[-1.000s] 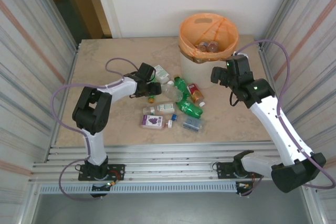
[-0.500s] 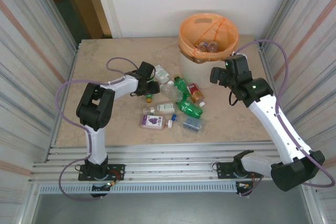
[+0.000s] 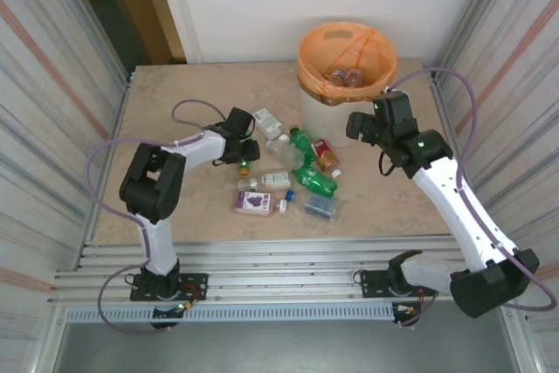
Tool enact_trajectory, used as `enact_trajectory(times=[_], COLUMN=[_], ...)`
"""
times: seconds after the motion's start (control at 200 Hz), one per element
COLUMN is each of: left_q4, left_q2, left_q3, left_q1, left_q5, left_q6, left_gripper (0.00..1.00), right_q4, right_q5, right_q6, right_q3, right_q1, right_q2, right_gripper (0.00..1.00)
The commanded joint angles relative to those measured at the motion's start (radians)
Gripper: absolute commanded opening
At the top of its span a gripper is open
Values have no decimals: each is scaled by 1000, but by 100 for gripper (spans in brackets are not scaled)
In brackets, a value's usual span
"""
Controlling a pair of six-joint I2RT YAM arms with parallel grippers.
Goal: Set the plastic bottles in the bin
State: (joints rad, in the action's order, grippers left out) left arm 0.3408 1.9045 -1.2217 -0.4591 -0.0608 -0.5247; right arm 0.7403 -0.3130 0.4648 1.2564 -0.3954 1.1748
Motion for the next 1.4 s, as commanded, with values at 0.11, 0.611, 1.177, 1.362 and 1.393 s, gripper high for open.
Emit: enact_trajectory(times=[0.11, 0.611, 1.177, 1.362, 1.393], left_q4=[-70, -442, -645, -663, -661], left_q2=[-208, -626, -746, -753, -751], left_q3=[111, 368, 433, 437, 436], left_q1=[1, -101, -199, -218, -218], left_q5=[-27, 104, 267, 288, 287], left_q6=[17, 226, 302, 330, 327], left_gripper=[41, 40, 40, 40, 40], right_q4=[-4, -223, -499, -516, -516], right_q5=[69, 513, 760, 757, 755], right_q6=[47, 95, 151, 155, 155], right_q3=[12, 42, 156, 169, 169], right_q1=[-9, -94, -257, -263, -265], right_q2=[36, 126, 326, 357, 360], right_gripper=[98, 98, 95, 82, 78])
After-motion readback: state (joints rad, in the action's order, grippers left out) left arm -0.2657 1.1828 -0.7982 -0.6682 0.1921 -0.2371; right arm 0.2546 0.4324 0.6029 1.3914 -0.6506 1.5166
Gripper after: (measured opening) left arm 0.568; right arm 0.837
